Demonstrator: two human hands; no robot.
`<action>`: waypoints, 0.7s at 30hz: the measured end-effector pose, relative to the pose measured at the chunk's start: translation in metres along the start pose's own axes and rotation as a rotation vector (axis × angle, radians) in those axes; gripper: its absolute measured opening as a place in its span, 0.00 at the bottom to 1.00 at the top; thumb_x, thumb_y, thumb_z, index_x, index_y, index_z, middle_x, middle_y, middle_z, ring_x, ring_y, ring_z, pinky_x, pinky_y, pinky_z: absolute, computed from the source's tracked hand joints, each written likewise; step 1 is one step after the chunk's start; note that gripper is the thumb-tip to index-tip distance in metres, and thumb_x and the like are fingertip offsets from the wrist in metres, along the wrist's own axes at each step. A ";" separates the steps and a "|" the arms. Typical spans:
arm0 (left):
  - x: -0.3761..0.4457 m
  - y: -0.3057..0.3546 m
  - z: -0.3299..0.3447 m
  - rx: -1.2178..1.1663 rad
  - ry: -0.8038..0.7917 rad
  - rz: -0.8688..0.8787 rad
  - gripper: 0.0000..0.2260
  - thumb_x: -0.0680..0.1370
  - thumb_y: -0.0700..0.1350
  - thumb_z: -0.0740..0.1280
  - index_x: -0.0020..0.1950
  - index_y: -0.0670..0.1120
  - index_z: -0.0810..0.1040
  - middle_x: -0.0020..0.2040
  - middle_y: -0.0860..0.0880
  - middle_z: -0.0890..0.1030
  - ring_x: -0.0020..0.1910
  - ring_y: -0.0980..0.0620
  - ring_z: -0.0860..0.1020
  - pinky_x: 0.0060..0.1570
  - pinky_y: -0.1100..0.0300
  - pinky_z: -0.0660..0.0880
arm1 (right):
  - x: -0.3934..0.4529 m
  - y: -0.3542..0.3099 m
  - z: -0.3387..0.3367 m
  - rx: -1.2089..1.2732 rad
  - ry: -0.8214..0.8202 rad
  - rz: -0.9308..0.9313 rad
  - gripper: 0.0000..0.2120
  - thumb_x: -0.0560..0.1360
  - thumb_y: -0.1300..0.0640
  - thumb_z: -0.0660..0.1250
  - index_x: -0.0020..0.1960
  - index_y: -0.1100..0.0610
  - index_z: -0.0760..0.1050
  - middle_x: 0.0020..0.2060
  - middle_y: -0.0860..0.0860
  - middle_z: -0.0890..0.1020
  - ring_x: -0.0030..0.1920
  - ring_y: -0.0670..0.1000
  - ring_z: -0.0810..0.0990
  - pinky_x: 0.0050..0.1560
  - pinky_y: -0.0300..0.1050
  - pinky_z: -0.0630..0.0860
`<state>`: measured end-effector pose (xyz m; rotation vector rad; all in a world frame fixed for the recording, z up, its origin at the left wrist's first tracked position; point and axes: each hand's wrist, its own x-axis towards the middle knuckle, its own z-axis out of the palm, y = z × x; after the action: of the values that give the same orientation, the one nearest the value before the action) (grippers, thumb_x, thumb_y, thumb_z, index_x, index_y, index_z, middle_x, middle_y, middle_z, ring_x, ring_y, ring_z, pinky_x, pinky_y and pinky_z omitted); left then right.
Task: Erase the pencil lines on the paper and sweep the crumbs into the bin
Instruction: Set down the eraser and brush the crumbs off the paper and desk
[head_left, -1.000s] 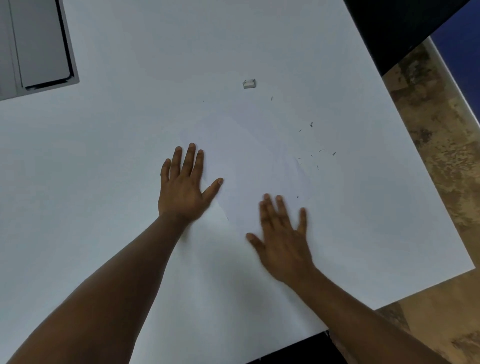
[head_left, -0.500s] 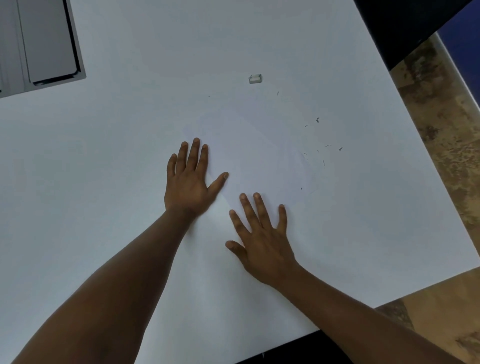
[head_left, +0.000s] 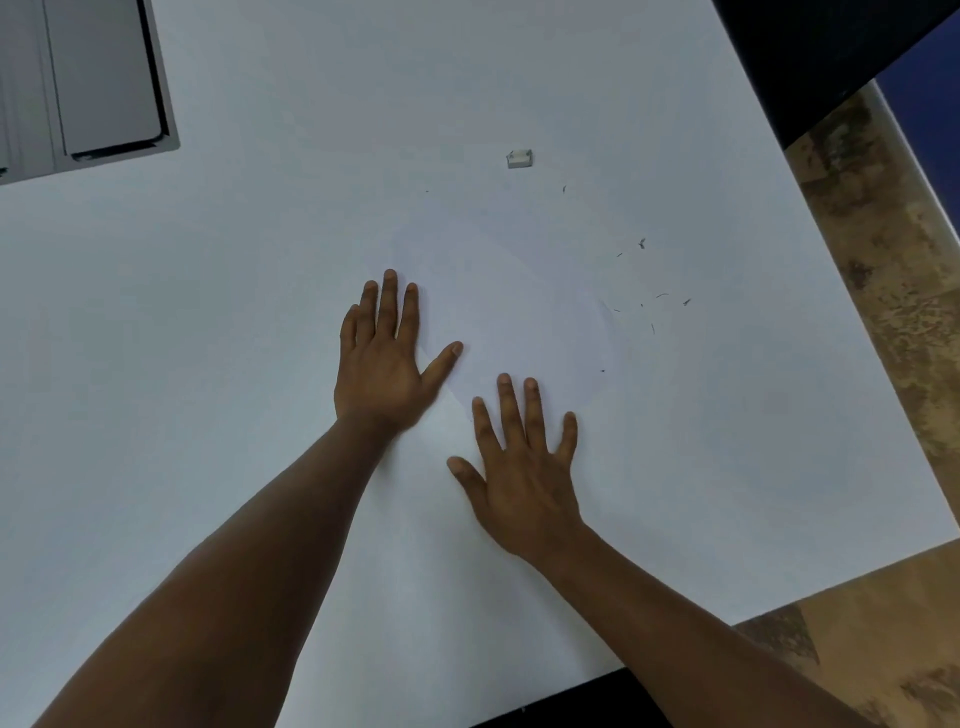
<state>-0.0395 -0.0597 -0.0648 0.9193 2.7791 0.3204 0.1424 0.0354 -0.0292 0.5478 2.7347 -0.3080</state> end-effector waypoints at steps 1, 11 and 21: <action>0.000 0.000 0.001 -0.006 0.008 0.014 0.36 0.83 0.69 0.49 0.85 0.50 0.47 0.85 0.48 0.43 0.84 0.45 0.43 0.82 0.46 0.43 | 0.004 -0.001 0.000 0.011 0.003 0.018 0.34 0.80 0.33 0.37 0.80 0.50 0.52 0.80 0.55 0.47 0.79 0.60 0.43 0.71 0.73 0.51; 0.000 -0.001 0.000 0.037 -0.012 0.041 0.36 0.82 0.71 0.50 0.85 0.53 0.53 0.86 0.48 0.47 0.84 0.42 0.44 0.81 0.42 0.46 | 0.009 0.013 -0.003 0.002 0.043 -0.102 0.31 0.82 0.36 0.39 0.79 0.50 0.54 0.80 0.55 0.46 0.79 0.59 0.42 0.71 0.71 0.52; -0.002 -0.003 0.002 -0.001 0.026 0.069 0.34 0.80 0.61 0.52 0.84 0.47 0.56 0.85 0.46 0.51 0.84 0.41 0.46 0.80 0.42 0.46 | -0.038 0.084 -0.011 -0.119 0.095 0.090 0.31 0.82 0.41 0.46 0.76 0.58 0.64 0.79 0.57 0.55 0.79 0.59 0.52 0.69 0.68 0.57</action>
<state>-0.0392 -0.0629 -0.0675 1.0191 2.7745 0.3472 0.2067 0.1012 -0.0173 0.6659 2.7861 -0.0987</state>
